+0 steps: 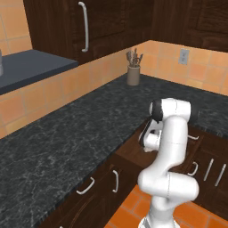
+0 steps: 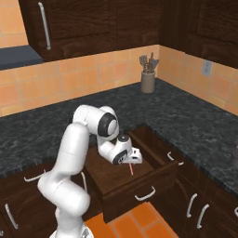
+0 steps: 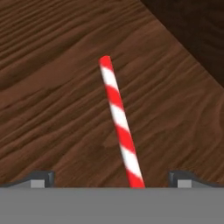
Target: Take a straw from the drawer in front and place it inside the glass cup on the dining counter.
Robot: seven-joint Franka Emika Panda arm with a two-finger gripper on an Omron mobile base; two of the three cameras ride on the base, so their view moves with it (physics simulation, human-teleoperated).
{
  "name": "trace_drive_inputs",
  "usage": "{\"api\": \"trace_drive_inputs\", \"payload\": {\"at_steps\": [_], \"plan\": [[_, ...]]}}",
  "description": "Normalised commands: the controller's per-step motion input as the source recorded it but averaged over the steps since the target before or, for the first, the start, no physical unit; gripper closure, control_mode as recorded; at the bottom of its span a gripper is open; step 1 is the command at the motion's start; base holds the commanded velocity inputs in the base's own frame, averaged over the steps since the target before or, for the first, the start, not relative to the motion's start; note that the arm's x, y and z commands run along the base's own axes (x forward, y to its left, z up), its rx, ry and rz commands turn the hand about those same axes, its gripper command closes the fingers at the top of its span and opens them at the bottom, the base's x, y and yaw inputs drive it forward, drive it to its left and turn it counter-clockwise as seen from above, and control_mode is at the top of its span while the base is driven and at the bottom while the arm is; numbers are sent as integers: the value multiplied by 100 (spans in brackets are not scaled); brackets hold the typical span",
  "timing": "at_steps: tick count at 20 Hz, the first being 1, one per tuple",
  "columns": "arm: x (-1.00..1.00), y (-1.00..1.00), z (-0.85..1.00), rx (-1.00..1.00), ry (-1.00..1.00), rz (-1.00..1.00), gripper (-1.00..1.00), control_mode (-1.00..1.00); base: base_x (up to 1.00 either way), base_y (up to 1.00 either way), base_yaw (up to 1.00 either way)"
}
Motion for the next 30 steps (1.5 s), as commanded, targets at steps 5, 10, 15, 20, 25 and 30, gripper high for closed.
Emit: {"api": "trace_drive_inputs", "payload": {"at_steps": [5, 10, 15, 20, 25, 30], "plan": [[0, -5, -66, 0, 1, 1, 100, -100, 0, 0, 0], [-5, 0, -67, 0, 1, 0, 100, -100, 0, 0, 0], [-63, 0, -45, 0, 11, 0, 100, -100, 0, 0, 0], [-55, -1, -38, 0, 20, 0, 100, -100, 0, 0, 0], [-66, 0, -7, 1, 13, 0, 100, -100, 0, 0, 0], [-94, 0, 94, 1, -1, 0, 100, -100, 0, 0, 0]]}}
